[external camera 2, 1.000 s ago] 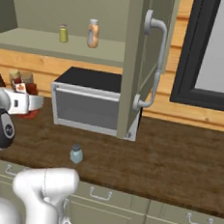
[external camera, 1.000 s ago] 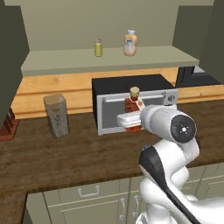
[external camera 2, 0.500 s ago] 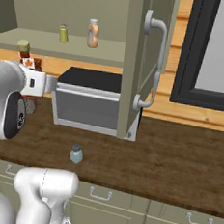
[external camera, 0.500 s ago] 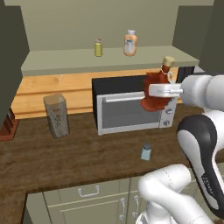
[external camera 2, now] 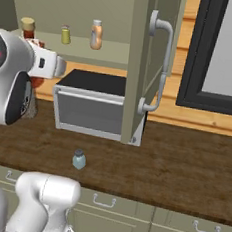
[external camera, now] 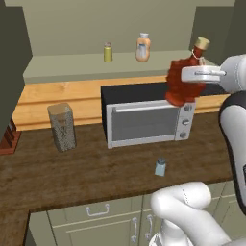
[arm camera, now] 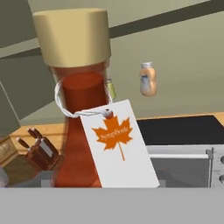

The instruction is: Put the shaker and condiment bottle from the counter next to their counterparts in the cabinet.

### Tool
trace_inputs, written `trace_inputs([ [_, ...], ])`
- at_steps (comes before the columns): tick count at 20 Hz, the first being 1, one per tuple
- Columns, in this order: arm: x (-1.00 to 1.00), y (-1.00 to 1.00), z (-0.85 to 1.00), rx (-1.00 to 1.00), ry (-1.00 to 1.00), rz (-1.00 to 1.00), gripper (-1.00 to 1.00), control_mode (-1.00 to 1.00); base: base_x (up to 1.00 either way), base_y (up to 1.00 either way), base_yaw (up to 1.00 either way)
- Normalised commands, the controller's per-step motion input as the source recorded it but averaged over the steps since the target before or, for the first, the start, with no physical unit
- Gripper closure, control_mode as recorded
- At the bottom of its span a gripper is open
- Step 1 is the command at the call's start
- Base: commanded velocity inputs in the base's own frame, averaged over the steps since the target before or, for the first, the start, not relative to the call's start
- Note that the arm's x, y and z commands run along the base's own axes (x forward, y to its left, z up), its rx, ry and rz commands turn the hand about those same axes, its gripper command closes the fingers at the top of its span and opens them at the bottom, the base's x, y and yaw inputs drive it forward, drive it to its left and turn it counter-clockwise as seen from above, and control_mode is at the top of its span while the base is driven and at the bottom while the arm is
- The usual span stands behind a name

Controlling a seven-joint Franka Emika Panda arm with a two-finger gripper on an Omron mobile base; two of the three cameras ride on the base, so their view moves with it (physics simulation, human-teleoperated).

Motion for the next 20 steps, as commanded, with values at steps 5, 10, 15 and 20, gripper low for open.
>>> trace_inputs([
  [5, 0.55, -0.15, 0.17, 0.0, 0.0, 0.0, 1.0, -1.0, 0.0, 0.0, 0.0],
  [10, 0.59, -0.02, 0.0, -0.06, 0.0, 0.0, 1.0, -1.0, 0.0, 0.0, 0.0],
  [15, 0.39, 0.0, 0.0, -0.15, -0.09, -0.05, 1.0, -1.0, 0.0, 0.0, 0.0],
  [20, 0.3, -0.1, 0.02, -0.03, -0.05, -0.1, 1.0, -1.0, 0.0, 0.0, 0.0],
])
